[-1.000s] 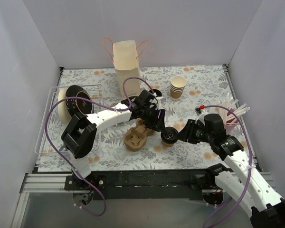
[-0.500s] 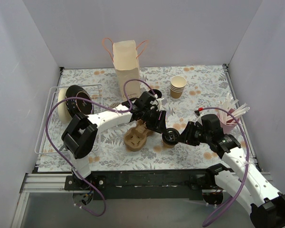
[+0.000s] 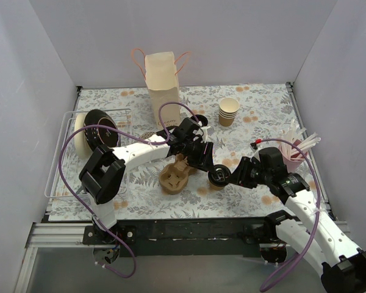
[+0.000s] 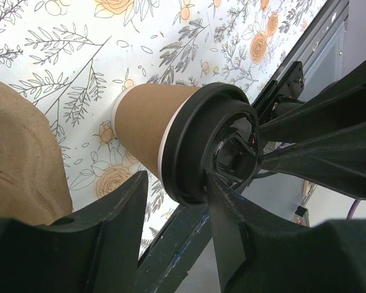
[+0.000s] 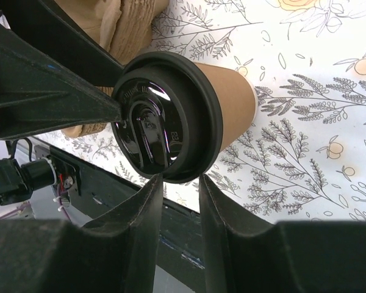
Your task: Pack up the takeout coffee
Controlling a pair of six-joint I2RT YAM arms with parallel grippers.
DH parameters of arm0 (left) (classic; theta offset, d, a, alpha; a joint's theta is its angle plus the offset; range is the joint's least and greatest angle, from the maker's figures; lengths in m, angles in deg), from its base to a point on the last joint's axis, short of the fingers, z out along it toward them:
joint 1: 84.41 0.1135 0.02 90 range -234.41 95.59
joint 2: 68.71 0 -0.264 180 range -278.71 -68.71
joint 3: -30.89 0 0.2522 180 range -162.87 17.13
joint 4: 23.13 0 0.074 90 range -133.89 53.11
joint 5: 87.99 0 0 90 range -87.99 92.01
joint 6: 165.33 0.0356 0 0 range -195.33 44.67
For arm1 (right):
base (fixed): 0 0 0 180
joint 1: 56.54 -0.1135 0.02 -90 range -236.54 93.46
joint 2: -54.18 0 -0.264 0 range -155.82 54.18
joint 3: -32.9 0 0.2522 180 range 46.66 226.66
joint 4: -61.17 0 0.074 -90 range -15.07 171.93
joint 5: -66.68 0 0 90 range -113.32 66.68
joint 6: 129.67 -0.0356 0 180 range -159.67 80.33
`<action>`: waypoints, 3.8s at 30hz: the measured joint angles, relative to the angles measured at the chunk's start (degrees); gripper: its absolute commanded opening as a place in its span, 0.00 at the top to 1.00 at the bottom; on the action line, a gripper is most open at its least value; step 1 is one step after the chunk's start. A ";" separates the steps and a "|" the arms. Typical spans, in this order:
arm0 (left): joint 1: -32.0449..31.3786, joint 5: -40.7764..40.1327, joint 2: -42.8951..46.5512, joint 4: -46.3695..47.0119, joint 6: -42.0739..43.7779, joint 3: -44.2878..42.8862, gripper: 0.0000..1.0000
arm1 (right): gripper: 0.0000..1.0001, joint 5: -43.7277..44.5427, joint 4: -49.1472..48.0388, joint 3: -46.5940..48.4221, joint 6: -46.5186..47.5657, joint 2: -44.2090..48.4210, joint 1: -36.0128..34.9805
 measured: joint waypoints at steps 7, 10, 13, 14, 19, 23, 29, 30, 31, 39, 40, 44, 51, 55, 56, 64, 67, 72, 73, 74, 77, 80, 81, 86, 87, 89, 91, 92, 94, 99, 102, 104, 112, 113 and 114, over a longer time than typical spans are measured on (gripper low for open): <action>-0.04 -0.17 0.00 -0.07 -0.24 0.00 0.59 | 0.61 1.25 4.02 0.04 0.74 0.55 0.00; -0.04 -0.22 0.00 -0.11 -0.37 0.00 0.59 | 0.61 1.40 4.68 0.02 0.81 1.20 0.00; -0.07 -0.24 0.00 -0.17 -0.42 0.00 0.59 | 0.61 1.38 4.35 -0.09 0.76 1.46 0.00; -0.07 -0.24 0.00 -0.20 -0.46 0.00 0.59 | 0.61 1.38 4.04 -0.20 0.74 1.46 0.00; -0.11 -0.31 0.00 -0.22 -0.61 0.00 0.59 | 0.64 1.64 2.86 -0.68 0.66 -0.11 0.00; -0.11 -0.35 0.00 -0.22 -0.83 0.02 0.59 | 0.67 1.84 1.55 -1.25 0.50 -1.22 0.00; -0.11 -0.09 0.04 0.76 -1.29 0.72 0.59 | 0.66 1.79 -0.31 -2.32 -0.07 -0.63 0.00; -0.11 -0.07 0.11 0.96 -1.44 0.90 0.59 | 0.66 1.81 -0.44 -2.47 -0.24 -0.13 0.00; -0.13 -0.07 0.17 1.16 -1.49 1.05 0.59 | 0.66 1.86 -0.50 -2.54 -0.28 0.20 0.00; -0.28 -0.04 0.24 1.79 -1.90 1.44 0.59 | 0.66 1.77 -1.11 -2.56 -0.63 -0.13 0.00; -0.28 -0.04 0.26 1.88 -1.90 1.46 0.60 | 0.66 1.68 -1.29 -2.56 -0.72 -0.22 0.00; -0.35 0.00 0.26 2.12 -1.95 1.60 0.60 | 0.66 1.68 -1.62 -2.56 -1.05 -0.48 0.00; -0.33 -0.09 0.37 2.36 -1.95 1.88 0.61 | 0.66 1.36 -2.38 -2.73 -2.73 -0.96 0.00; -0.31 -0.07 0.37 2.45 -1.92 1.90 0.64 | 0.68 1.01 -3.17 -3.41 -3.93 -0.94 0.00; -0.31 -0.07 0.37 2.49 -1.92 1.92 0.64 | 0.68 0.96 -3.28 -3.50 -4.11 -0.94 0.00; -0.31 0.04 0.37 2.78 -1.95 2.14 0.66 | 0.74 0.07 -5.66 -4.81 -7.37 -0.94 0.07; -0.31 0.09 0.37 2.82 -1.99 2.16 0.67 | 0.75 0.26 -5.68 -4.96 -7.98 -1.11 0.04; -0.26 0.17 0.24 2.78 -1.92 2.16 0.67 | 0.74 0.52 -5.77 -5.25 -8.68 -1.22 0.04; -0.24 0.26 0.17 2.78 -1.90 2.14 0.67 | 0.74 0.55 -5.95 -5.40 -9.07 -1.22 0.04; -0.22 0.33 0.13 2.75 -1.90 2.12 0.67 | 0.74 0.55 -6.19 -5.64 -9.46 -1.22 0.04; -0.09 0.42 0.02 2.58 -1.84 1.97 0.67 | 0.73 0.48 -7.34 -6.75 -10.88 -1.20 0.09; 0.17 0.33 -0.04 2.25 -1.60 1.75 0.67 | 0.72 0.07 -9.09 -7.96 -12.59 -1.16 0.15; 0.31 0.33 -0.04 2.16 -1.53 1.73 0.67 | 0.72 0.00 -9.75 -8.35 -13.14 -1.07 0.15; 0.66 0.35 -0.33 1.60 -1.18 1.22 0.67 | 0.74 -0.26 -12.92 -10.93 -16.31 0.76 0.17; 0.68 0.35 -0.44 1.38 -1.05 1.01 0.67 | 0.75 -0.24 -13.42 -11.58 -16.94 1.51 0.17; 0.68 0.37 -0.66 0.96 -0.92 0.66 0.67 | 0.78 -0.24 -14.25 -12.41 -17.90 2.40 0.17; 0.70 0.37 -0.76 0.79 -0.83 0.52 0.67 | 0.80 -0.26 -14.67 -12.72 -18.56 2.60 0.15; 0.72 0.37 -0.79 0.76 -0.79 0.48 0.67 | 0.80 -0.28 -14.78 -12.76 -18.69 2.56 0.15; 0.72 0.37 -0.83 0.63 -0.72 0.35 0.67 | 0.82 -0.33 -14.91 -12.70 -18.82 2.19 0.15; 1.20 0.35 -1.11 0.57 -0.37 0.02 0.67 | 0.84 -0.31 -14.43 -10.47 -18.47 -1.49 0.11; 1.27 0.39 -1.20 0.59 -0.35 -0.04 0.67 | 0.85 0.57 -12.68 -8.81 -18.29 -2.67 0.07; 1.27 0.52 -1.29 0.61 -0.35 -0.09 0.67 | 0.86 1.31 -11.74 -8.24 -18.32 -3.02 -0.28; 1.36 0.94 -1.38 1.01 -0.39 0.02 0.66 | 0.73 2.21 -9.73 -5.84 -16.94 -4.74 -0.50; 1.36 1.05 -1.49 1.22 -0.55 0.02 0.66 | 0.72 3.52 -8.35 -4.52 -15.69 -5.38 -0.66; 1.36 1.29 -1.66 1.51 -0.76 -0.02 0.66 | 0.72 4.57 -6.95 -3.32 -14.40 -5.90 -0.72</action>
